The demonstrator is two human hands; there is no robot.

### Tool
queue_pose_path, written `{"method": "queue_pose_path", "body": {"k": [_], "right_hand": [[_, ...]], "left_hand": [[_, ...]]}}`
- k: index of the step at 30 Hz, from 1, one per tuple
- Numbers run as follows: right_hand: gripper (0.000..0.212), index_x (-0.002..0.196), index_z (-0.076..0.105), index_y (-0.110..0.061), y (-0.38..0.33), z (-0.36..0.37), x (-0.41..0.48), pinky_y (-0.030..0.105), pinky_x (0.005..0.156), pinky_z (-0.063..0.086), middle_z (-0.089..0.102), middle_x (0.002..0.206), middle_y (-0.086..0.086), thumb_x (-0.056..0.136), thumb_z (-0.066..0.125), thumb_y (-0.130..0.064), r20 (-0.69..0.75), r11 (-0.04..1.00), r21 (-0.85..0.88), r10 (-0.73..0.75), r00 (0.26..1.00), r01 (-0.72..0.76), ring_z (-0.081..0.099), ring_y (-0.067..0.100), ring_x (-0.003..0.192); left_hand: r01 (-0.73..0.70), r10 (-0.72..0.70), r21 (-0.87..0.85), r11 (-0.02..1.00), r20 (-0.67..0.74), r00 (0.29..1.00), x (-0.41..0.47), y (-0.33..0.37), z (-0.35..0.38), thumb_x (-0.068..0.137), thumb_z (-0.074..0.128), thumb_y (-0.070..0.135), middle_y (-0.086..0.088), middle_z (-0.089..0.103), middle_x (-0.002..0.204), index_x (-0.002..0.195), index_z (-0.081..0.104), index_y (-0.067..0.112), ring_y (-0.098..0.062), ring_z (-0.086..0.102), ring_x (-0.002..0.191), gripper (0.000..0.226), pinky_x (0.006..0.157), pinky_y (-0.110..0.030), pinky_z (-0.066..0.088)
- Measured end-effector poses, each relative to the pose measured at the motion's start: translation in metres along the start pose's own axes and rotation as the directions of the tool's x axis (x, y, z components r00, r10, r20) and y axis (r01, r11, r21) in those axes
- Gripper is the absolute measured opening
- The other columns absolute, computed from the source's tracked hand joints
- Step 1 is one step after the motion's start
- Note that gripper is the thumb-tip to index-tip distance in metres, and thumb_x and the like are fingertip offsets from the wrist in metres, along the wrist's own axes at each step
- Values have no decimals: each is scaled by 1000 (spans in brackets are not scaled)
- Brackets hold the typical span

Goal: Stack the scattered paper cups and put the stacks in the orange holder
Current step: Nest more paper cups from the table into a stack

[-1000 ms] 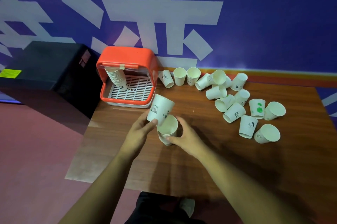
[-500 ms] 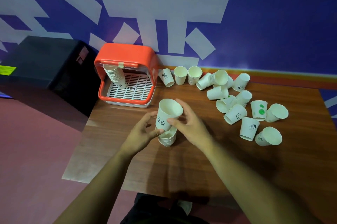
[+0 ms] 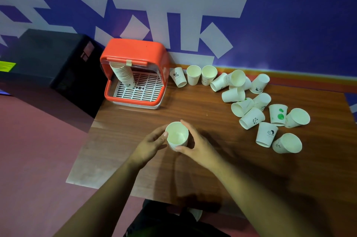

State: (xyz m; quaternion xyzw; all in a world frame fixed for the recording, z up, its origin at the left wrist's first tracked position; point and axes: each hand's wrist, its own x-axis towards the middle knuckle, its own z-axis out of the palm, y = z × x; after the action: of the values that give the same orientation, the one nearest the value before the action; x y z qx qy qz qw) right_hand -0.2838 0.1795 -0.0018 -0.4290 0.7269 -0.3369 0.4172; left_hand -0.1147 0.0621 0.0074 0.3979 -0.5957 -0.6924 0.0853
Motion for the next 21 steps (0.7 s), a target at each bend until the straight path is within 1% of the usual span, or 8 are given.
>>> {"method": "queue_pose_path", "body": {"k": [2, 4, 6, 8, 12, 15, 19, 21], "right_hand": [[107, 145, 14, -59, 10, 4, 5, 43, 113, 35, 33, 155, -16, 63, 82, -57, -3, 991, 82, 107, 994, -107, 34, 10, 142], [110, 145, 18, -54, 27, 8, 10, 47, 113, 37, 37, 154, -13, 56, 82, -61, 25, 983, 85, 161, 987, -163, 38, 12, 140], [94, 143, 34, -39, 35, 11, 12, 43, 110, 41, 49, 145, -12, 63, 80, -55, 61, 983, 59, 172, 983, -176, 47, 11, 133], [74, 135, 45, -29, 33, 16, 13, 41, 106, 45, 57, 133, -10, 71, 79, -44, 42, 981, 77, 173, 984, -176, 55, 10, 123], [72, 129, 52, -27, 14, 27, 26, 41, 100, 50, 64, 124, -9, 65, 79, -47, -14, 981, 146, 135, 991, -131, 61, 8, 111], [67, 135, 50, -26, -19, 28, 47, 35, 97, 51, 62, 126, -11, 76, 81, -35, -39, 981, 185, 62, 997, -53, 61, 9, 112], [70, 133, 50, -32, -70, 32, 89, 38, 95, 53, 64, 125, -12, 70, 78, -47, -57, 964, 264, -17, 998, 31, 63, 9, 110], [71, 131, 51, -33, -88, 38, 113, 42, 95, 54, 65, 123, -9, 68, 79, -46, -85, 961, 270, -33, 996, 55, 64, 10, 110]], "left_hand": [[10, -10, -18, 1000, 3, 1000, 2, -2, -1, 96, 55, 53, 19, 63, 134, 128, 62, 47, -9, 57, 129, 33, 111, -43, 46], [75, -73, -49, 996, 30, 997, 4, -8, -1, 85, 57, 73, 18, 59, 140, 131, 58, 51, -11, 53, 133, 51, 113, -46, 43], [152, -145, -77, 985, 81, 986, 6, -15, 0, 70, 57, 87, 13, 54, 146, 135, 52, 51, -15, 50, 136, 75, 115, -48, 40], [187, -179, -86, 979, 94, 979, 7, -18, 2, 68, 55, 90, 10, 55, 145, 137, 50, 48, -15, 52, 133, 81, 115, -48, 41], [131, -134, -106, 986, -20, 991, 1, -3, -6, 84, 44, 80, 3, 66, 133, 126, 60, 48, -17, 64, 120, 55, 107, -42, 49], [0, -7, -92, 996, -73, 997, -6, 18, -33, 94, 40, 68, 8, 68, 130, 124, 62, 51, -16, 65, 120, 41, 102, -38, 51], [-188, 187, -4, 982, -97, 978, 4, 41, -85, 97, 59, 38, 9, 65, 134, 140, 53, 39, -11, 62, 122, 43, 96, -28, 52], [-235, 236, 26, 972, -111, 965, 20, 45, -113, 93, 70, 31, 5, 64, 135, 143, 51, 35, -12, 60, 124, 53, 99, -31, 52]]}}
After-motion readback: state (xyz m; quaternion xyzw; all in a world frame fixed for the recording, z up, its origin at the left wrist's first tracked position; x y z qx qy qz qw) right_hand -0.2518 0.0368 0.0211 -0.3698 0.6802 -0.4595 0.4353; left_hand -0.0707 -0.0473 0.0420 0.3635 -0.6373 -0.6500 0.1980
